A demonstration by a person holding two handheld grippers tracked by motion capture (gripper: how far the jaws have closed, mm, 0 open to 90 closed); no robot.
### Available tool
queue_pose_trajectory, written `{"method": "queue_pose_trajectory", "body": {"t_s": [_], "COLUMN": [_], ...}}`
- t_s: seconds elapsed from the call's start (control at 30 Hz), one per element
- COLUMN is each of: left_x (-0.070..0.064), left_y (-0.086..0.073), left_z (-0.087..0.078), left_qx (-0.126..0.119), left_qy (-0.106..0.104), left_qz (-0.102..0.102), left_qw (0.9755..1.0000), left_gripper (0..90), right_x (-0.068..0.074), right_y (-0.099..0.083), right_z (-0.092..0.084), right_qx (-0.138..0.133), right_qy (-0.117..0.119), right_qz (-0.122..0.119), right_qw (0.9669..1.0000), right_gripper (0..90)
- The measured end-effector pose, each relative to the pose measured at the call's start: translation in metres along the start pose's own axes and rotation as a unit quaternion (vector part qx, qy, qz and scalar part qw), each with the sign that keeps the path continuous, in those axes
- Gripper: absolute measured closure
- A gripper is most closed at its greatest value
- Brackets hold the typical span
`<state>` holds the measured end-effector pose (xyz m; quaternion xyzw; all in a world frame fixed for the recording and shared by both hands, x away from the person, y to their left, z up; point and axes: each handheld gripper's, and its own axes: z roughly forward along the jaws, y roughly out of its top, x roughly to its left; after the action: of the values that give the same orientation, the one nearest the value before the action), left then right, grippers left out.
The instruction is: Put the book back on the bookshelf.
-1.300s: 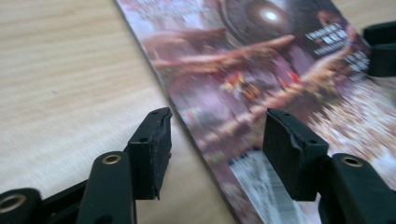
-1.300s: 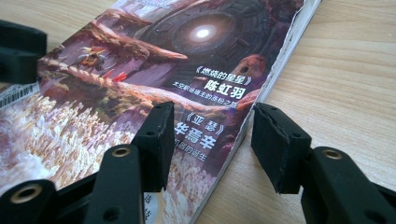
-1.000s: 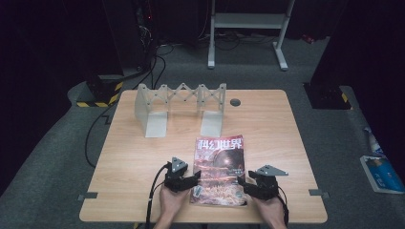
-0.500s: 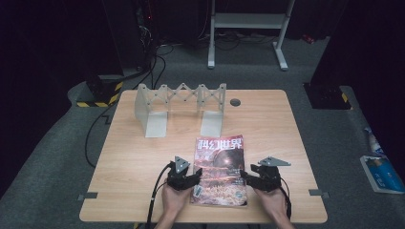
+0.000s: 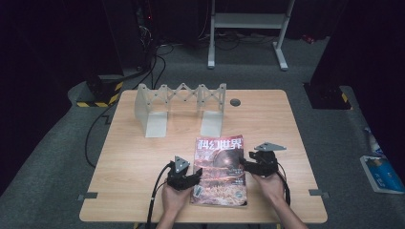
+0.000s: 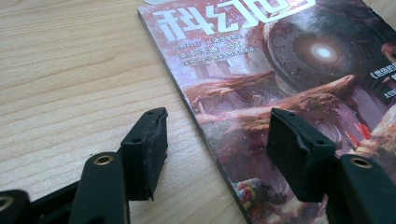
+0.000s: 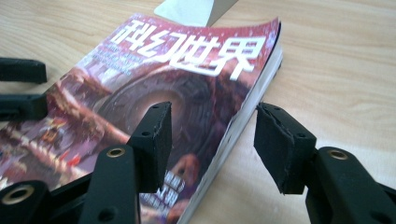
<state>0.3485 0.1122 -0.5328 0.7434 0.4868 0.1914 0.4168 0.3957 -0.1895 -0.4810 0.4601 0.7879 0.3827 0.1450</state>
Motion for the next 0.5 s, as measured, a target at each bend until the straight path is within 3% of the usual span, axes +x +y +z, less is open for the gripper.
{"method": "queue_pose_trajectory", "body": {"t_s": [0.33, 0.5], "left_x": [0.000, 0.000], "left_y": [0.000, 0.000], "left_z": [0.000, 0.000], "left_qx": [0.000, -0.002], "left_qy": [-0.001, -0.009], "left_qz": [0.000, 0.002], "left_qw": [1.0000, 1.0000], "left_gripper": [38.3, 41.9], "right_x": [-0.005, -0.010], "right_y": [0.021, 0.027], "right_z": [0.022, 0.033], "right_qx": [0.025, 0.036], "right_qy": [-0.013, -0.015], "right_qz": [0.003, 0.016], "right_qw": [0.9996, 0.9991], "right_gripper": [46.8, 44.9]}}
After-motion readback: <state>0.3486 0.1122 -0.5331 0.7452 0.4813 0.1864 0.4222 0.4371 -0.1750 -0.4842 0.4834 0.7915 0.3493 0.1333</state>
